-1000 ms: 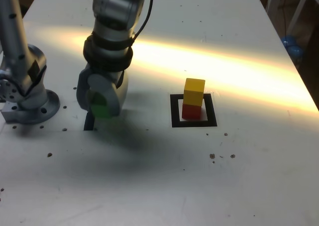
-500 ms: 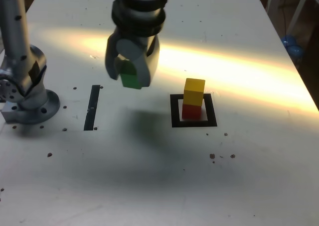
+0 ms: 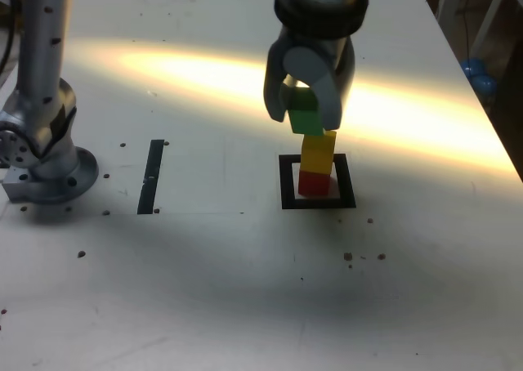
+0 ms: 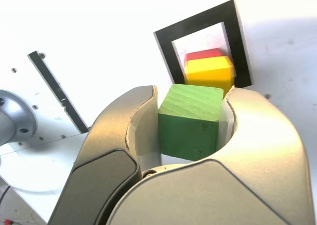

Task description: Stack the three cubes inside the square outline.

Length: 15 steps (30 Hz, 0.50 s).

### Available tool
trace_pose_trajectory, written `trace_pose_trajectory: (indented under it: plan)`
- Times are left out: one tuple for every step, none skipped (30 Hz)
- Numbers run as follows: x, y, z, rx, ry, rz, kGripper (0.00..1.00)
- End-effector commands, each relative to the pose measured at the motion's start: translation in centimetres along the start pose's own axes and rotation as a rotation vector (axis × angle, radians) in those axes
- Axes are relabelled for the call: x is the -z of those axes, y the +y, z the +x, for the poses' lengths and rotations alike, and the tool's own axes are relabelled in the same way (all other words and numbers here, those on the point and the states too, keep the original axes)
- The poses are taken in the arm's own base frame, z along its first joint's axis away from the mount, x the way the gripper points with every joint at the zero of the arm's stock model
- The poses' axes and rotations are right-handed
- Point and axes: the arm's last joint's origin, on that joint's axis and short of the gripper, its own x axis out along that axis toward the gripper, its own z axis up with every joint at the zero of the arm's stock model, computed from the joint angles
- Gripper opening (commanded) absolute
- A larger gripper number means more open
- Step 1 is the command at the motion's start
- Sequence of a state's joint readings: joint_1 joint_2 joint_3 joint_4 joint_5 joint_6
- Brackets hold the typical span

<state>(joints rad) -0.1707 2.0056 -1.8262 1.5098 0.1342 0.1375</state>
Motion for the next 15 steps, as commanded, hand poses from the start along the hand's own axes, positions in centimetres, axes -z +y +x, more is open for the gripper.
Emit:
trace_pose_trajectory:
  plan:
    - [-0.4, -0.04, 0.13, -0.001, 0.006, 0.008, 0.18]
    - [-0.55, -0.03, 0.19, -0.001, 0.006, 0.009, 0.18]
    - [-0.67, -0.02, 0.24, 0.0, 0.007, 0.009, 0.18]
    - [-0.76, -0.01, 0.28, 0.0, 0.007, 0.009, 0.18]
    - [-0.83, -0.01, 0.33, 0.001, 0.008, 0.01, 0.18]
    - [-0.9, -0.02, 0.38, 0.002, 0.009, 0.01, 0.18]
    - [-0.96, -0.02, 0.43, 0.003, 0.009, 0.01, 0.18]
    - [-1.0, -0.02, 0.47, 0.004, 0.01, 0.01, 0.18]
    - [-1.04, -0.02, 0.51, 0.005, 0.011, 0.01, 0.18]
    - [-1.07, -0.02, 0.54, 0.005, 0.01, 0.01, 0.18]
    - [-1.11, -0.02, 0.57, 0.005, 0.009, 0.01, 0.22]
    - [-1.15, -0.02, 0.61, 0.005, 0.008, 0.01, 0.33]
    - [-1.17, -0.02, 0.63, 0.006, 0.007, 0.01, 0.44]
    - [-1.19, -0.03, 0.67, 0.006, 0.007, 0.01, 0.56]
    - [-1.21, -0.04, 0.72, 0.006, 0.007, 0.01, 0.69]
